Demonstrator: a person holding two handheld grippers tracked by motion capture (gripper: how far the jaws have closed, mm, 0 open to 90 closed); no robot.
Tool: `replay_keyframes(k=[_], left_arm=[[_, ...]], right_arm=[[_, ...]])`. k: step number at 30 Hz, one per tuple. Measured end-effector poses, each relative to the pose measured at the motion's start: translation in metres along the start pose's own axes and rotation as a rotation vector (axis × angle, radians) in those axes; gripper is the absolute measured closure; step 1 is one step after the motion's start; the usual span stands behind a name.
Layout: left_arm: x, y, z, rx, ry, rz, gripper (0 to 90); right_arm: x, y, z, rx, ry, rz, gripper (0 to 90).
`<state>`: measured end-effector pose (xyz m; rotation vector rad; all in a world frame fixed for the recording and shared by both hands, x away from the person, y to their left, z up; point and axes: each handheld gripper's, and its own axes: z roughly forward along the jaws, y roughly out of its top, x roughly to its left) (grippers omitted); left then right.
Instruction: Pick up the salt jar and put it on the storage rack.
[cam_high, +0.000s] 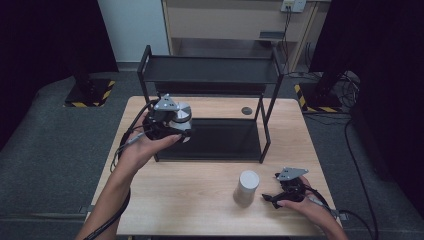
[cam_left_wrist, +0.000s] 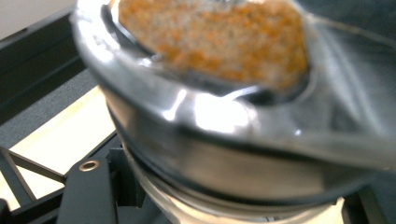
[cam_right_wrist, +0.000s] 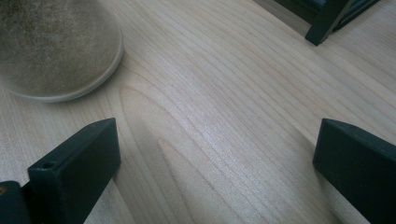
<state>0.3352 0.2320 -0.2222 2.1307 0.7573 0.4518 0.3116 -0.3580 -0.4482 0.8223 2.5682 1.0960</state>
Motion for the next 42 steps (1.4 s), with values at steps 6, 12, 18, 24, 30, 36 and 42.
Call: replay_keyframes(k=[6,12,18,24,30,36,42], left_arm=[[0.002,0.01,-0.005,0.003,0.006,0.0,30.0],[0.005,0.021,-0.011,0.012,0.008,0.001,30.0],[0.008,0.032,-0.018,0.018,0.01,0.008,30.0],[0.011,0.039,-0.022,0.011,0.014,0.005,30.0],[0.014,0.048,-0.027,0.006,0.02,0.005,30.0],[0.017,0.061,-0.034,-0.002,0.024,0.008,30.0],[0.02,0.073,-0.037,-0.005,0.035,0.01,30.0]], right_arm=[[0.0,0.0,0.0,0.0,0.0,0.0,1.7],[0.0,0.0,0.0,-0.002,0.0,-0.001,1.7],[0.0,0.0,0.0,-0.002,0.0,-0.001,1.7],[0.0,0.0,0.0,-0.001,0.0,0.0,1.7],[0.0,0.0,0.0,-0.002,0.0,-0.001,1.7],[0.0,0.0,0.0,-0.002,0.0,-0.001,1.7],[0.0,0.0,0.0,-0.002,0.0,-0.001,1.7]])
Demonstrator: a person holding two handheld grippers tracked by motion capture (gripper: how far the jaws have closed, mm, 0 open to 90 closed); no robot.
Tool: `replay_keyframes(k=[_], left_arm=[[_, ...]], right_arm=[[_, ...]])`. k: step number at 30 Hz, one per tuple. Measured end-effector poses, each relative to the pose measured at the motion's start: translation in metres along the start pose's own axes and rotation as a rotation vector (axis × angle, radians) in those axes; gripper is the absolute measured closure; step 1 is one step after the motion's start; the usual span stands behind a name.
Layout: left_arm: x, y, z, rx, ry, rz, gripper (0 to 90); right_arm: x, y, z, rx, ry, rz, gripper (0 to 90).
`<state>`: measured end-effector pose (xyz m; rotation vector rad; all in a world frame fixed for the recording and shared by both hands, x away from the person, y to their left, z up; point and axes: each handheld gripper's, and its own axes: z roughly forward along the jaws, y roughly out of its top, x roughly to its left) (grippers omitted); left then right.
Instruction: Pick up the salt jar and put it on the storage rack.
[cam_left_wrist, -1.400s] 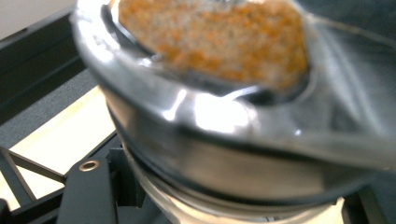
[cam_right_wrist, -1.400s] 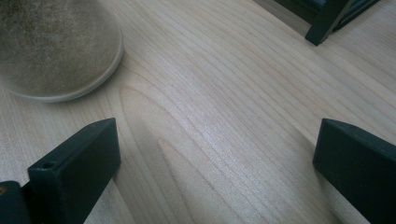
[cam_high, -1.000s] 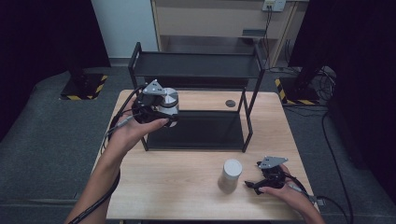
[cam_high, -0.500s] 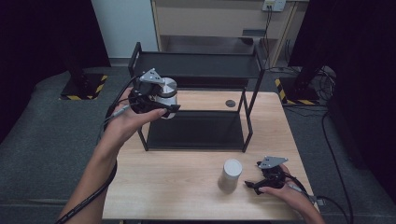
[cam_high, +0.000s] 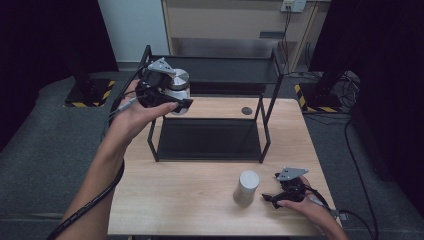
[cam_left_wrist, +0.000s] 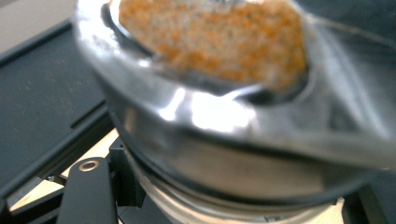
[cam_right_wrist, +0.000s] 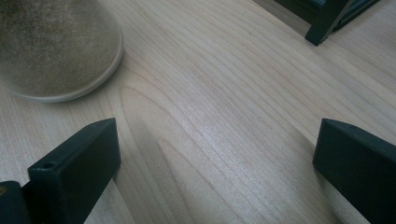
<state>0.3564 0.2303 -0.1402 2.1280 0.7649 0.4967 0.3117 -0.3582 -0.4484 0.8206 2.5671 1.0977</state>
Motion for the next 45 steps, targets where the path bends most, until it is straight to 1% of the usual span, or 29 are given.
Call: replay_keyframes(k=[10,13,17,20,25,33,35,45], left_arm=[[0.006,0.017,0.0,-0.004,0.004,0.005,30.0],[0.008,0.02,0.001,-0.001,0.008,0.006,30.0],[0.012,0.024,0.003,-0.007,0.011,-0.005,30.0],[0.014,0.027,0.004,-0.009,0.016,-0.002,30.0],[0.021,0.032,0.007,-0.015,0.024,-0.016,30.0],[0.034,0.041,0.011,-0.026,0.043,-0.025,30.0],[0.035,0.045,0.012,-0.018,0.051,-0.021,30.0],[0.049,0.055,0.027,-0.016,0.071,-0.03,30.0]], right_arm=[[0.0,0.0,0.0,0.0,0.0,0.001,1.7],[0.0,0.0,0.0,0.0,0.0,0.0,1.7],[0.0,0.0,0.0,0.0,0.0,0.001,1.7],[0.0,0.0,0.0,0.0,0.0,0.001,1.7],[0.0,0.0,0.0,0.0,0.001,0.001,1.7],[-0.001,0.0,0.0,0.0,0.002,0.0,1.7],[-0.001,0.0,0.0,0.0,0.003,-0.001,1.7],[-0.001,0.0,0.0,0.0,0.004,-0.003,1.7]])
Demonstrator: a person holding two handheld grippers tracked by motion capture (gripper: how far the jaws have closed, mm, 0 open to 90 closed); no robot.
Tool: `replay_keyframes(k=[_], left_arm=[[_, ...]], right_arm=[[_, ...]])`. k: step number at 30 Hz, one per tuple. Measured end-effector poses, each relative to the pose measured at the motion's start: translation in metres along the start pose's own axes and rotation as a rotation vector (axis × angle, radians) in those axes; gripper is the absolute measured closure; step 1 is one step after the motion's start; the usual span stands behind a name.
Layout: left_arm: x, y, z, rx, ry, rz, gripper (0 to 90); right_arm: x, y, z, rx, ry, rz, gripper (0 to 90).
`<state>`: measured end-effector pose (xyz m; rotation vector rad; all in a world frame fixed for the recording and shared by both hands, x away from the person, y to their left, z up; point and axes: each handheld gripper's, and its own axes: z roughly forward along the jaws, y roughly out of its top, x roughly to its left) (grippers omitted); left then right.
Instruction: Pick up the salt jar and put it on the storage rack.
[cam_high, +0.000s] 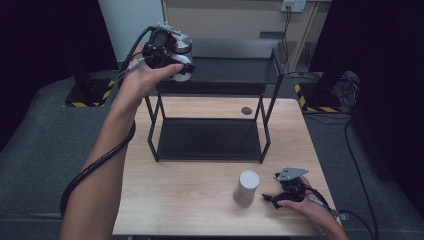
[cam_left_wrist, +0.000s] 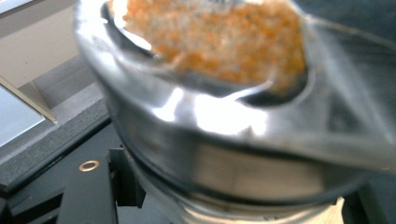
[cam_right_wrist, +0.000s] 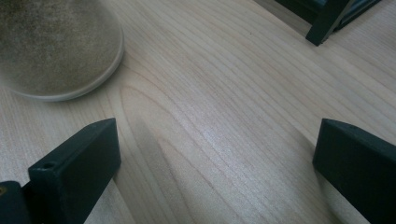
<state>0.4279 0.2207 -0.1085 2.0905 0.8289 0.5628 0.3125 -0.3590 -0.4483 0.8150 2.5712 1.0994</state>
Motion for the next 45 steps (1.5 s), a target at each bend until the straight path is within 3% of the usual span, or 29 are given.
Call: replay_keyframes(k=[6,8,21,28,45], left_arm=[[0.011,0.001,0.013,-0.008,0.0,-0.004,30.0],[0.013,0.002,0.017,0.006,0.001,-0.028,30.0],[0.025,-0.004,0.034,0.018,-0.01,-0.062,30.0],[0.033,-0.009,0.035,0.005,-0.024,-0.096,30.0],[0.031,-0.018,0.036,-0.029,-0.02,-0.102,29.9]], right_arm=[[0.0,0.0,0.0,0.0,0.001,-0.001,1.7],[0.0,0.0,0.0,0.0,0.002,-0.002,1.7],[-0.001,0.0,0.0,0.0,0.003,-0.004,1.7],[-0.001,0.0,0.0,-0.001,0.003,-0.004,1.7],[-0.001,0.0,0.0,0.0,0.003,-0.004,1.7]])
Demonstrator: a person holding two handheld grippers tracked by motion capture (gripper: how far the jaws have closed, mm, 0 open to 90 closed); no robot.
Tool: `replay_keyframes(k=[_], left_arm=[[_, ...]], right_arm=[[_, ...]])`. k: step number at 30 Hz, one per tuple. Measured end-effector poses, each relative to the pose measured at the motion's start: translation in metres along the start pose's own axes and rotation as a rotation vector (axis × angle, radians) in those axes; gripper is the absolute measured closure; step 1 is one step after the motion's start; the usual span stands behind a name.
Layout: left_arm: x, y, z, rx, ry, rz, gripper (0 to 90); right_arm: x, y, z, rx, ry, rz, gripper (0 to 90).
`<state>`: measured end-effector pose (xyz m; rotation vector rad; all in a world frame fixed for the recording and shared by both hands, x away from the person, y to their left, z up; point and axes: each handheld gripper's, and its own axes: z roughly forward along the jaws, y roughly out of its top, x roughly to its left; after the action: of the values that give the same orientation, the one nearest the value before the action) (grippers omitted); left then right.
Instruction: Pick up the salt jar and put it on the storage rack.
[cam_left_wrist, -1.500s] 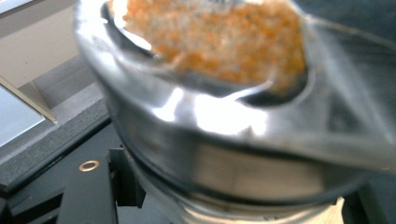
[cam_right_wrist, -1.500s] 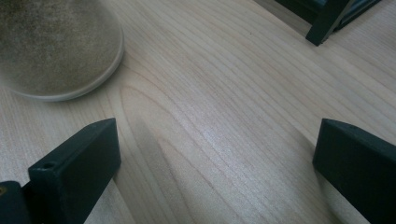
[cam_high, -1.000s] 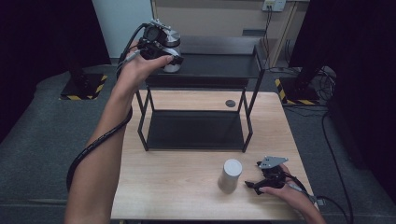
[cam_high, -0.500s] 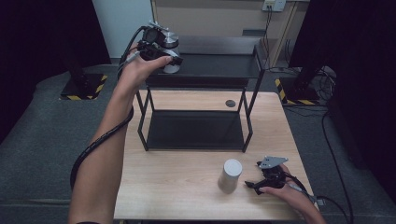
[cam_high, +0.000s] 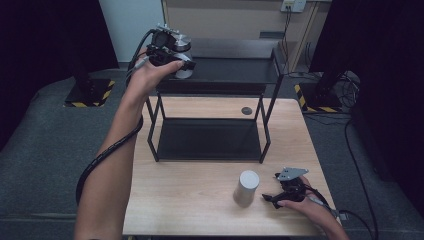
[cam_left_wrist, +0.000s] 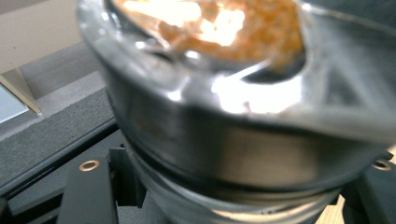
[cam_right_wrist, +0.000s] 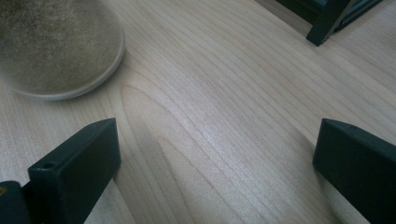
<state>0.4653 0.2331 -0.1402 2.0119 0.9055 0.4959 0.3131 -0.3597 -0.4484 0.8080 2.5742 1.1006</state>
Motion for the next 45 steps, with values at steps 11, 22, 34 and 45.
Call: replay_keyframes(k=[11,22,34,45], left_arm=[[0.001,-0.005,0.001,-0.021,-0.004,0.002,29.8],[0.002,-0.005,0.001,-0.023,-0.007,0.004,29.7],[-0.003,-0.006,-0.007,-0.032,0.013,0.017,11.7],[-0.017,-0.015,-0.03,-0.059,0.035,0.049,5.5]], right_arm=[[0.0,0.0,0.0,0.0,0.0,0.0,1.7],[0.0,0.0,0.0,0.0,0.0,0.0,1.7],[0.0,0.0,0.0,0.0,0.0,-0.001,1.7],[0.0,0.0,0.0,0.0,0.0,-0.001,1.7]])
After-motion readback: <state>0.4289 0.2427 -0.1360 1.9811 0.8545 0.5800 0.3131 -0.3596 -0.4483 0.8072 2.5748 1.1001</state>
